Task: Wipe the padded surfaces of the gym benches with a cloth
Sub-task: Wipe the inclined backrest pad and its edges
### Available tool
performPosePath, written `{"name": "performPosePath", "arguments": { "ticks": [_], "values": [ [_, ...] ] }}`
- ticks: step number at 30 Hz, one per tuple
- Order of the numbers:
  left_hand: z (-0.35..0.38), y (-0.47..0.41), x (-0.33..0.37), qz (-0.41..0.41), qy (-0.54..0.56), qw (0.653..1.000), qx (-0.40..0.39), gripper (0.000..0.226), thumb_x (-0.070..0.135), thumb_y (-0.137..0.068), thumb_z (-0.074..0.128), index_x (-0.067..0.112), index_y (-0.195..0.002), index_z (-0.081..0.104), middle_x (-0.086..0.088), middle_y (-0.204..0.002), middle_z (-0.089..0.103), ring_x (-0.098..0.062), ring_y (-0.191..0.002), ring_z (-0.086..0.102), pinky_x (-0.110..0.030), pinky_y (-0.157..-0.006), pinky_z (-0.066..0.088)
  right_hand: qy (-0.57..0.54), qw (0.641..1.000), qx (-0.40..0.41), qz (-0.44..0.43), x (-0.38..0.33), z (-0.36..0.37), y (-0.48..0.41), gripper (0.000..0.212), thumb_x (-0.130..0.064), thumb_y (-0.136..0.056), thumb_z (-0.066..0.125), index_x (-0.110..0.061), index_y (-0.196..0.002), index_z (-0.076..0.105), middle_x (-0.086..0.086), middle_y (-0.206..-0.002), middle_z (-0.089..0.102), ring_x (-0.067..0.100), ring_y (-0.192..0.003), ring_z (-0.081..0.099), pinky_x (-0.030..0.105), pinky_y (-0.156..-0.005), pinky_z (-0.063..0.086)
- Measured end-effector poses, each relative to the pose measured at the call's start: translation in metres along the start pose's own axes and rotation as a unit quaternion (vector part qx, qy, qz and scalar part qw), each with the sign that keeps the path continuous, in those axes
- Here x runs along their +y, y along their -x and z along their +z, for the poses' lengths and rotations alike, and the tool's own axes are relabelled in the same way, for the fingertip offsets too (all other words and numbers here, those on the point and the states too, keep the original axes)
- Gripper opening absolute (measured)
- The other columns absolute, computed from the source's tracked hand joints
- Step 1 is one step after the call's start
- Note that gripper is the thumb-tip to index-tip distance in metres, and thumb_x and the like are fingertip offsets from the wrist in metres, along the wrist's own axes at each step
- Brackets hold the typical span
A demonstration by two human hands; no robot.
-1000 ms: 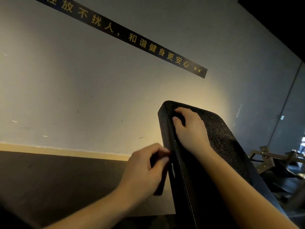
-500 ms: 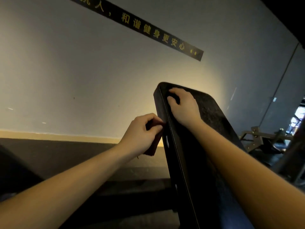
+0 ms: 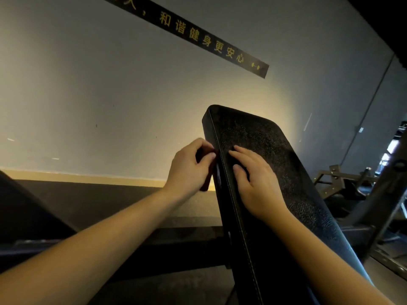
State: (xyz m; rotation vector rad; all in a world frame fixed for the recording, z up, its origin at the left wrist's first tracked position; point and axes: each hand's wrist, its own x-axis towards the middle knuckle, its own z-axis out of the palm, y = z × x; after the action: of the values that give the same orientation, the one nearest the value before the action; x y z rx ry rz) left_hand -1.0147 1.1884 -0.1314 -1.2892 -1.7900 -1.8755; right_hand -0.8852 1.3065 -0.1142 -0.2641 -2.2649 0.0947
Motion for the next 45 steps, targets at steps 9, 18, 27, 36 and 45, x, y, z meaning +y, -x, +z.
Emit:
{"name": "performPosePath", "arguments": {
  "ticks": [9,18,27,36,45],
  "values": [
    [0.007,0.031,0.005,0.015,-0.01,1.0,0.004,0.007,0.016,-0.098,0.065,0.022,-0.099,0.068,0.013,-0.091,0.068,-0.003,-0.091,0.063,-0.032,-0.089,0.053,0.012,1.0,0.016,0.003,-0.005,0.005,0.001,0.044,-0.025,-0.099,0.044,-0.016,-0.138,0.062,-0.002,-0.149,0.054,0.014,-0.139,0.045,0.023,-0.114,0.025],
    [0.006,0.088,0.012,-0.019,0.085,0.994,-0.064,0.011,0.015,-0.099,0.064,0.025,-0.098,0.069,0.007,-0.09,0.071,-0.009,-0.088,0.069,-0.035,-0.081,0.058,0.023,0.999,0.028,0.013,-0.007,0.006,0.004,0.044,-0.027,-0.097,0.045,-0.017,-0.135,0.065,-0.003,-0.146,0.057,0.014,-0.137,0.047,0.031,-0.114,0.032],
    [0.004,-0.022,-0.009,-0.042,0.004,0.999,0.026,0.008,0.014,-0.099,0.063,0.02,-0.098,0.068,0.01,-0.094,0.066,-0.015,-0.097,0.065,-0.033,-0.088,0.054,0.022,0.999,0.032,0.013,-0.007,0.005,0.006,0.037,-0.022,-0.101,0.051,-0.018,-0.136,0.064,-0.004,-0.146,0.056,0.013,-0.137,0.046,0.031,-0.114,0.031],
    [0.007,0.039,0.002,0.005,0.026,1.0,-0.009,0.013,0.014,-0.097,0.067,0.025,-0.092,0.07,0.013,-0.084,0.069,0.0,-0.085,0.065,-0.015,-0.076,0.049,0.02,0.998,0.05,0.013,-0.005,0.009,0.005,0.043,-0.028,-0.096,0.046,-0.019,-0.133,0.066,-0.006,-0.143,0.059,0.013,-0.135,0.049,0.026,-0.111,0.03],
    [0.006,0.058,-0.006,0.011,0.029,0.999,-0.027,0.012,0.009,-0.095,0.069,0.019,-0.089,0.068,0.007,-0.082,0.068,-0.007,-0.082,0.065,-0.025,-0.075,0.051,0.019,0.998,0.052,0.008,-0.004,0.009,0.005,0.044,-0.029,-0.096,0.045,-0.018,-0.133,0.066,-0.005,-0.142,0.059,0.013,-0.134,0.049,0.03,-0.111,0.034]
  ]
}}
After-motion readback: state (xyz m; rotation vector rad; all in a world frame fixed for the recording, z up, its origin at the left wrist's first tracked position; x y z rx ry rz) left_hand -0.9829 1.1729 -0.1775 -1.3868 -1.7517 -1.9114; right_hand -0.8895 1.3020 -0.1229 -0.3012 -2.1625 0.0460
